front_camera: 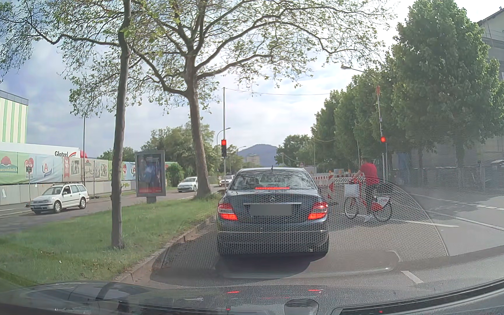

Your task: Follow the waypoints while adhering to traffic rules and regulations

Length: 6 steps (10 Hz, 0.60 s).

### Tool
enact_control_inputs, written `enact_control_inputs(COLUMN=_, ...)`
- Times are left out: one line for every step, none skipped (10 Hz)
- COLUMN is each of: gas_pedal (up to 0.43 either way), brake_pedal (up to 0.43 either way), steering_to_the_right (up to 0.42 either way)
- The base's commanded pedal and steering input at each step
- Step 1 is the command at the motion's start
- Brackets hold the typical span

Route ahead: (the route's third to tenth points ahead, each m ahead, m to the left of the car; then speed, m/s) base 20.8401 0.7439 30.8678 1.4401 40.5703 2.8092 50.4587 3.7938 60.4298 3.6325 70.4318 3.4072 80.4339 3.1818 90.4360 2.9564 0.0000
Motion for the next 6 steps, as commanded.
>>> enact_control_inputs(gas_pedal=0.000, brake_pedal=0.207, steering_to_the_right=-0.001)
enact_control_inputs(gas_pedal=0.000, brake_pedal=0.207, steering_to_the_right=-0.001)
enact_control_inputs(gas_pedal=0.000, brake_pedal=0.207, steering_to_the_right=-0.001)
enact_control_inputs(gas_pedal=0.000, brake_pedal=0.207, steering_to_the_right=-0.001)
enact_control_inputs(gas_pedal=0.000, brake_pedal=0.207, steering_to_the_right=-0.001)
enact_control_inputs(gas_pedal=0.000, brake_pedal=0.207, steering_to_the_right=-0.001)
